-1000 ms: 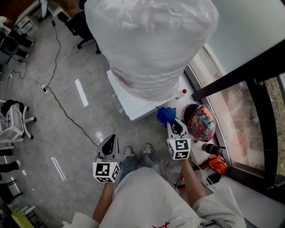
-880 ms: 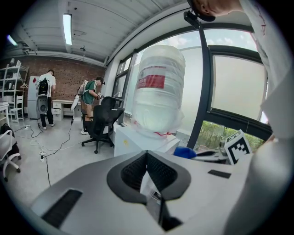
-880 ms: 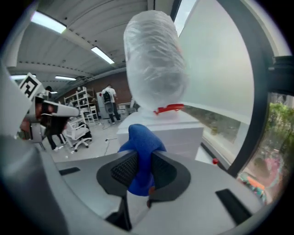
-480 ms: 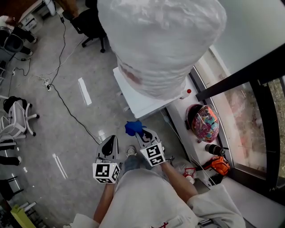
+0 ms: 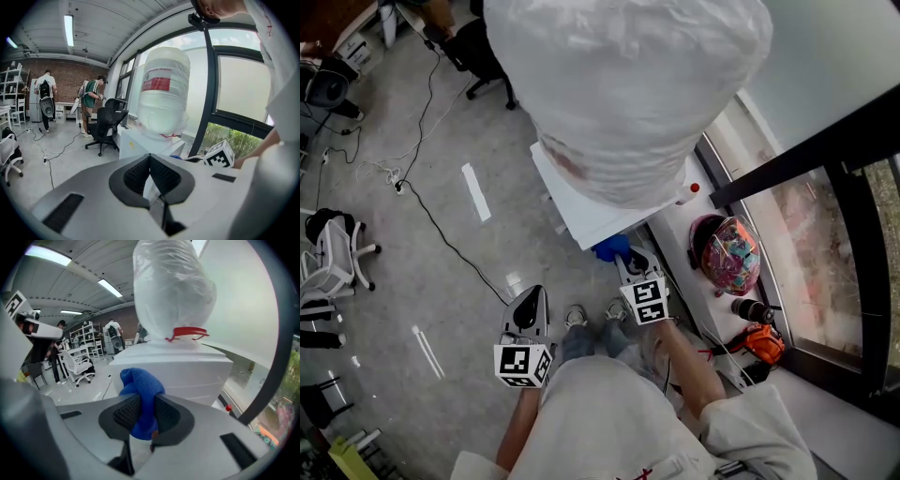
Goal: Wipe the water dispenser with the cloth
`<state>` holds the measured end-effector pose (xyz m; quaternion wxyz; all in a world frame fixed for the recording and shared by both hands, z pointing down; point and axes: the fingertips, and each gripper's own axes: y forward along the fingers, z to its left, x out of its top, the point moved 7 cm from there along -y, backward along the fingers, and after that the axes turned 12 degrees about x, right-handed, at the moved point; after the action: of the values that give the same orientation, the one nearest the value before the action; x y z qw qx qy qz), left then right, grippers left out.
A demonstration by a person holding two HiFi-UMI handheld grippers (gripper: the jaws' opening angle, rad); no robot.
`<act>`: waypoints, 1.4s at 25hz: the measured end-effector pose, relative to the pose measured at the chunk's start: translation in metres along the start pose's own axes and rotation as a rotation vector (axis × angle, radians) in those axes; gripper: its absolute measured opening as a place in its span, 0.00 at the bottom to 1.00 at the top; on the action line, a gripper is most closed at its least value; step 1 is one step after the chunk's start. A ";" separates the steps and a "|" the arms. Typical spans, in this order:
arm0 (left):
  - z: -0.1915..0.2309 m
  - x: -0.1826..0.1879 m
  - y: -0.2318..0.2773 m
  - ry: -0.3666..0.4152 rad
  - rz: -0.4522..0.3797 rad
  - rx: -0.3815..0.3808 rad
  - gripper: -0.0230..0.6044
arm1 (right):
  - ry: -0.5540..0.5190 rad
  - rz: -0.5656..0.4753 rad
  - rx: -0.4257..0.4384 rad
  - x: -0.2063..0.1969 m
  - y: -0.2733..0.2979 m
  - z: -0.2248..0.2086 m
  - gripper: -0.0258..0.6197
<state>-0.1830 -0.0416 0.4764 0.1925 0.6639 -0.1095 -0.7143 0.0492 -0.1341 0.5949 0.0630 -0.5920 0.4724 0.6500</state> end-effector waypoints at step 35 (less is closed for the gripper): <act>-0.026 -0.023 -0.012 0.013 0.027 -0.051 0.05 | 0.093 -0.031 0.001 -0.037 -0.016 0.024 0.16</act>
<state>-0.1575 -0.0190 0.4896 0.2197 0.6618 -0.0992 -0.7099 0.0528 -0.0912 0.6137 0.0512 -0.6288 0.4661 0.6202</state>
